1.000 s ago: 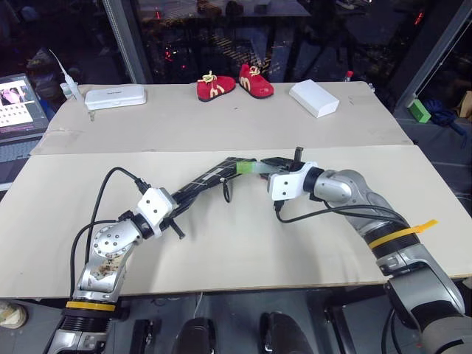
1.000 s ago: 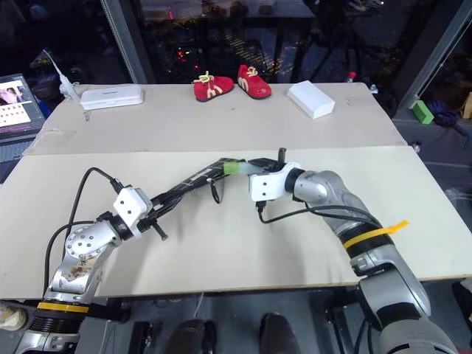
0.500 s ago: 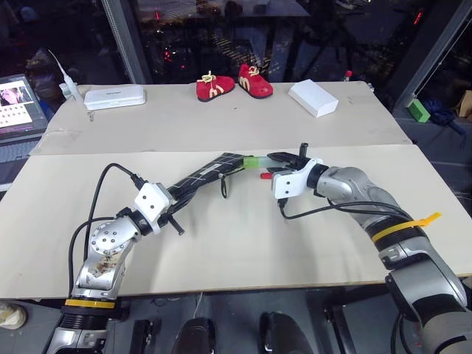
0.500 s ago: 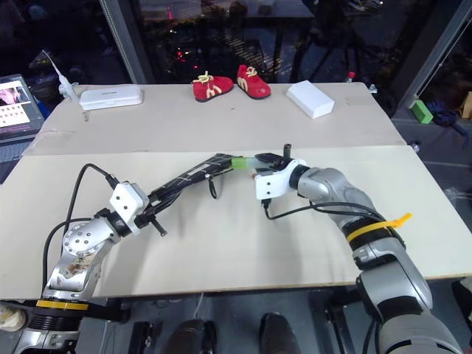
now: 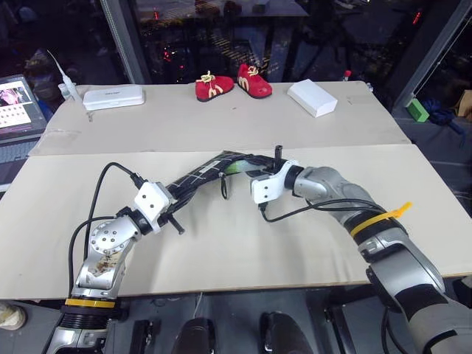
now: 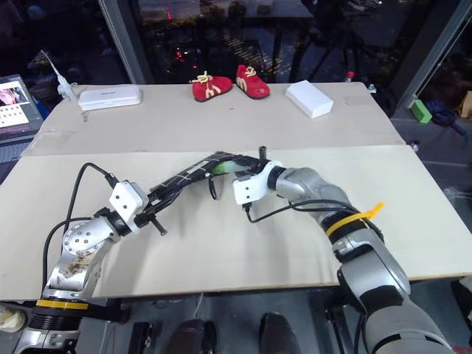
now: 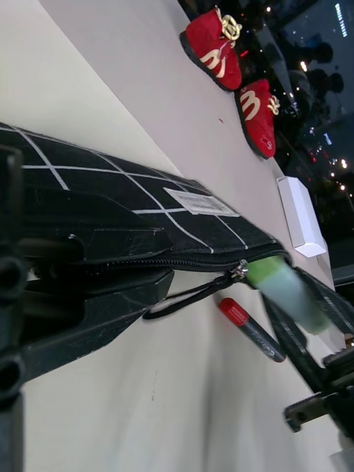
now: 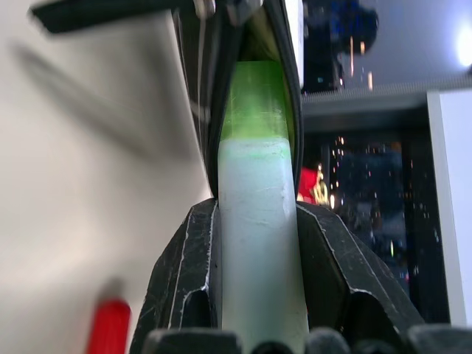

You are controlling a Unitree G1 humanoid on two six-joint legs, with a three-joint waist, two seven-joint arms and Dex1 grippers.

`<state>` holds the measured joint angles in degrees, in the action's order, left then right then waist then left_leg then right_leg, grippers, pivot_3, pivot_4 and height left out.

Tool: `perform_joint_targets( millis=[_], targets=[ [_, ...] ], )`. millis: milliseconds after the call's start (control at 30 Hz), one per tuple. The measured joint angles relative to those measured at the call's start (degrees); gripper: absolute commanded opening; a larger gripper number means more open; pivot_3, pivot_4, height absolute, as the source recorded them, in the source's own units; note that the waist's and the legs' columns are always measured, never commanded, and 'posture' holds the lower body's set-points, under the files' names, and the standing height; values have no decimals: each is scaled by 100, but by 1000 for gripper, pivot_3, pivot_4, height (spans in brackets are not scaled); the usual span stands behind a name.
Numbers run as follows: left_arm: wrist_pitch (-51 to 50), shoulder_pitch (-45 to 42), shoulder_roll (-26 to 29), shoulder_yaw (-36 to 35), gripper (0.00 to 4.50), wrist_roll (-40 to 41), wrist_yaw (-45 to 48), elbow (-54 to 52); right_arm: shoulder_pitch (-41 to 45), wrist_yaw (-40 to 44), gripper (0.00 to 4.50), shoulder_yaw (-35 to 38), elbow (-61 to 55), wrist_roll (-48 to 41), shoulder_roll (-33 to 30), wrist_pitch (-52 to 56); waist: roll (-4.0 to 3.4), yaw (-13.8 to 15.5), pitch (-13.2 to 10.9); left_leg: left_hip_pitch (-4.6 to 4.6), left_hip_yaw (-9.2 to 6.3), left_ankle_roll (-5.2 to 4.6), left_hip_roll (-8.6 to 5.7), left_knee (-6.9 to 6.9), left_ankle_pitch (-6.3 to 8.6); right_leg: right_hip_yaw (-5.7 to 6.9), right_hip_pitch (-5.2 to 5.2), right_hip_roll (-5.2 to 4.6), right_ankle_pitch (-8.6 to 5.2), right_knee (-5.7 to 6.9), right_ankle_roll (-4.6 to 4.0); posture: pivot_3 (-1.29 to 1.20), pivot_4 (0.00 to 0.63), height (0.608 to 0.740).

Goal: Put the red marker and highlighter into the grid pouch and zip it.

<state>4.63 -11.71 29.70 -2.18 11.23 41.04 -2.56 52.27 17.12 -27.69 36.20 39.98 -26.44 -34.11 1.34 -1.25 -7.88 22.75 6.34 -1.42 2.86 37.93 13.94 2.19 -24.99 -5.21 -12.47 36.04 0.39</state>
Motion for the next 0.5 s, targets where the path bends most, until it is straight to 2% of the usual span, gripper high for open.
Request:
perform_joint_targets(
  millis=[233, 500],
  targets=[
    [0, 0, 0, 0, 0, 2, 41, 1, 3, 35, 1061, -329, 63, 50, 210, -373, 0, 1, 0, 0, 0, 0, 0, 0, 0, 0, 0, -1, 0, 0, 0, 0, 150, 740],
    [5, 10, 0, -12, 0, 11, 100, 1, 4, 307, 1061, -330, 159, -143, 402, -545, -1, 4, 0, -1, -1, 1, 0, 0, -1, 1, 1, 0, 0, 1, 0, 0, 150, 740]
  ],
)
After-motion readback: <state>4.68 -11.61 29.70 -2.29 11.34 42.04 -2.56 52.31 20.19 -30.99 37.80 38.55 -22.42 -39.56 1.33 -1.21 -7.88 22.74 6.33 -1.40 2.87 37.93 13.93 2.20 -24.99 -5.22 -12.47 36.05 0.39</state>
